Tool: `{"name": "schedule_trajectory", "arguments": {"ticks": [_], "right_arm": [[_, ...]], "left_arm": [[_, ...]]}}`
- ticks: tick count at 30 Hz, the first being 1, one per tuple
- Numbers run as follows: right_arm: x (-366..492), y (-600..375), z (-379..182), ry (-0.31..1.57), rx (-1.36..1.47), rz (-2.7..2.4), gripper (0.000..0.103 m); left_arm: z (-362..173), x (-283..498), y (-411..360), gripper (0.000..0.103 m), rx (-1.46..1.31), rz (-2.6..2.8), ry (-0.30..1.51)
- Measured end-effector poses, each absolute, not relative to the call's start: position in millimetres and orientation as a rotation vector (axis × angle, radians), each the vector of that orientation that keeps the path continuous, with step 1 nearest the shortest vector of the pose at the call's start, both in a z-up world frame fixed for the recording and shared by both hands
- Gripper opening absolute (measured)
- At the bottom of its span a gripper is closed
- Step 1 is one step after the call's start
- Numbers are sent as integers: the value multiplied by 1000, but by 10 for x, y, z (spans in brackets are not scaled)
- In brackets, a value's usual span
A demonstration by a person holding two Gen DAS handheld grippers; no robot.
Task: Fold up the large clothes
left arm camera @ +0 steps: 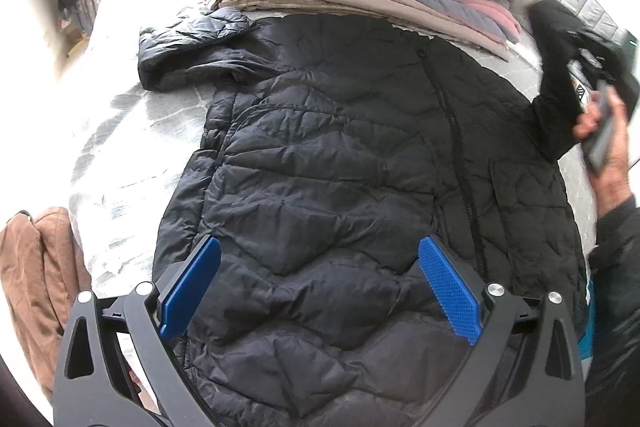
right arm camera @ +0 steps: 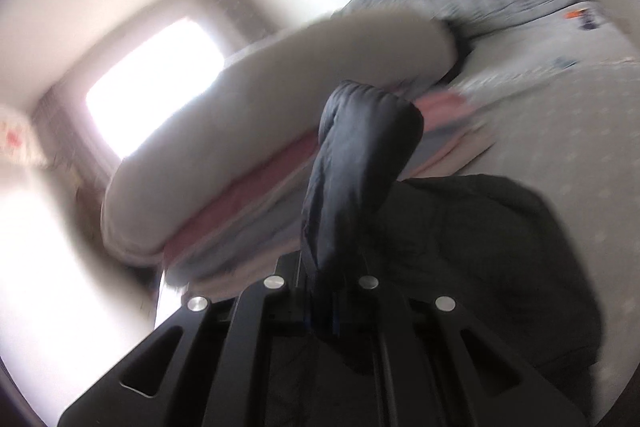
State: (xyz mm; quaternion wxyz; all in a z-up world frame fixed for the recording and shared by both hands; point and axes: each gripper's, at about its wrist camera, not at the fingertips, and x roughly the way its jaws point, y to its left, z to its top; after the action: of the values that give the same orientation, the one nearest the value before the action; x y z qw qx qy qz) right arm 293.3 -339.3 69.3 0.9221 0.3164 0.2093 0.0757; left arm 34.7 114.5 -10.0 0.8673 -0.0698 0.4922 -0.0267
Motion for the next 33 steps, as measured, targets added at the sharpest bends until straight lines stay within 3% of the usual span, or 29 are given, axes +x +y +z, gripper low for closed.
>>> {"name": "schedule_trajectory", "arguments": {"ticks": [6,8,10,13,18,22,26,33], "right_arm": [[3302,-2479,107,613,558,274,8],[3451,-2240,-181,718,543,302,16],[3526,-2107,-385,802,537,316,48],[3567,-1930,-483,874,509,336,55],[3307,-2108,-165,751,471,418,62],[3230,-2406,-135,709,520,306,78],[3502,-2512,-651,948,585,222,78],[3067,-2337,-285,879,591,361,78]], "left_arm": [[-74,318,1228,96,-168,-64,1029],[-63,307,1253,96,-176,-67,1027],[-57,298,1268,96,-178,-69,1025],[-52,289,1282,96,-181,-72,1024],[-51,288,1305,96,-193,-76,1027],[-52,284,1297,96,-187,-72,1024],[-93,304,1303,96,-179,-60,1032],[-85,369,1570,96,-247,-66,1029]]}}
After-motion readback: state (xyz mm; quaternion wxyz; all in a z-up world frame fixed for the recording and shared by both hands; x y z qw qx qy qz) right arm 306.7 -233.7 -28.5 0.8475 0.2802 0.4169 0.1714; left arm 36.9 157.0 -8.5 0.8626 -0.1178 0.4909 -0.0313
